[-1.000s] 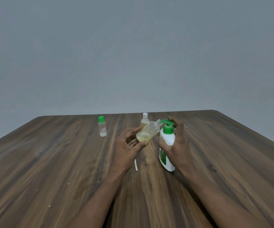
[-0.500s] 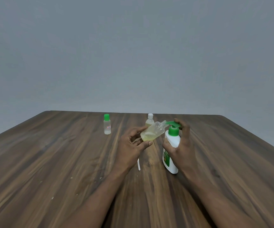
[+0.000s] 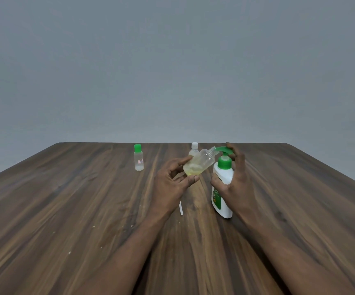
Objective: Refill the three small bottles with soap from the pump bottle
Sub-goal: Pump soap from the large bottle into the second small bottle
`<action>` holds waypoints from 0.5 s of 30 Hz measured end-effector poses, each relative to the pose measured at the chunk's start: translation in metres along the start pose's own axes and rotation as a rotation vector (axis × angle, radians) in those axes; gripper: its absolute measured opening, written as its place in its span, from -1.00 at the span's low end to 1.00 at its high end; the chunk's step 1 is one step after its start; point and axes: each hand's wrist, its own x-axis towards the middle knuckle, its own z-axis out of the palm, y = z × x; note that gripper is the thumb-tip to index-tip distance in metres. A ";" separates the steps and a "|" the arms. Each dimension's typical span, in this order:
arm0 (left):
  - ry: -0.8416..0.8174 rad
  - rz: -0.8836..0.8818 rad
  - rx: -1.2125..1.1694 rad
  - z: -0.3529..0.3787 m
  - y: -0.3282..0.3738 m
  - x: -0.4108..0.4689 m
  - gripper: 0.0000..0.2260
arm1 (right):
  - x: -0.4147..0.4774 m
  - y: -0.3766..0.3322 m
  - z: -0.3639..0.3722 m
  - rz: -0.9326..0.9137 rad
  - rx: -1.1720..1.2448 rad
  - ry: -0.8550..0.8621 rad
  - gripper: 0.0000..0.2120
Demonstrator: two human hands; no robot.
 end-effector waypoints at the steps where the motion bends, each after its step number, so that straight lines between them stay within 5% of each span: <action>1: 0.001 0.000 0.003 0.000 0.000 0.000 -0.55 | 0.000 0.000 0.000 -0.004 0.000 0.003 -0.28; 15: -0.004 -0.036 -0.006 0.003 -0.002 0.002 -0.54 | 0.002 0.001 -0.001 -0.026 0.028 -0.017 -0.24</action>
